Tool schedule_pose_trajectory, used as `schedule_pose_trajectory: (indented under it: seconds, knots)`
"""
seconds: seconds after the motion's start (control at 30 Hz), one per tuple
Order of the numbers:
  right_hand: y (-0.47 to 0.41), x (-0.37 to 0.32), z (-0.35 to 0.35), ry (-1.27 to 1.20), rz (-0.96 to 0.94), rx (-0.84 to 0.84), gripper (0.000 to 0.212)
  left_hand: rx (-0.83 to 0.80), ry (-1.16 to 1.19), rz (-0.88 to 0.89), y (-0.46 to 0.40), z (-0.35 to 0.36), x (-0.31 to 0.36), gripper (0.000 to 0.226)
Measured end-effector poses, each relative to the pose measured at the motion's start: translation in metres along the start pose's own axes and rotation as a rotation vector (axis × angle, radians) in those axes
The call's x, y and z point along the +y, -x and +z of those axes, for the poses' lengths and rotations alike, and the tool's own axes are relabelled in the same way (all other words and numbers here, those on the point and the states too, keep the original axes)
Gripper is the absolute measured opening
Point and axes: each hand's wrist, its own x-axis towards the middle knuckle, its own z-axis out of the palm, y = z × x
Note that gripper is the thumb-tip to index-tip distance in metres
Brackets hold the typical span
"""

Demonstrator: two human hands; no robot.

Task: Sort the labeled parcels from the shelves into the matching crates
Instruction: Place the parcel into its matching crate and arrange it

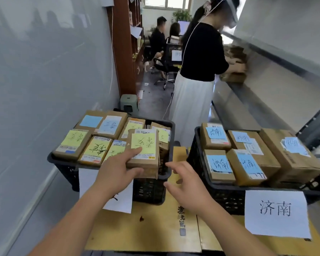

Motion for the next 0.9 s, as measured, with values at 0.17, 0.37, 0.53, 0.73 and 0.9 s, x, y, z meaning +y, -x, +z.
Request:
schedule_pose_trajectory:
  seconds: [0.17,0.37,0.53,0.73,0.9]
  knots:
    - [-0.014,0.018,-0.001,0.107,0.041,-0.035,0.06,-0.06,-0.046,-0.021,-0.027,0.026,-0.018,0.067]
    - [-0.038,0.037,0.0,0.096,0.022,-0.079,0.055,-0.063,-0.11,-0.038,-0.047,0.041,-0.028,0.063]
    - [-0.068,0.049,0.004,0.045,-0.015,-0.095,0.053,-0.084,-0.198,-0.102,-0.066,0.043,-0.025,0.061]
    - [-0.093,0.065,0.009,0.016,-0.027,-0.137,0.056,-0.18,-0.305,-0.026,-0.061,0.059,-0.033,0.054]
    - [-0.101,0.071,0.015,0.053,-0.043,-0.122,0.06,-0.21,-0.451,0.025,-0.059,0.062,-0.033,0.05]
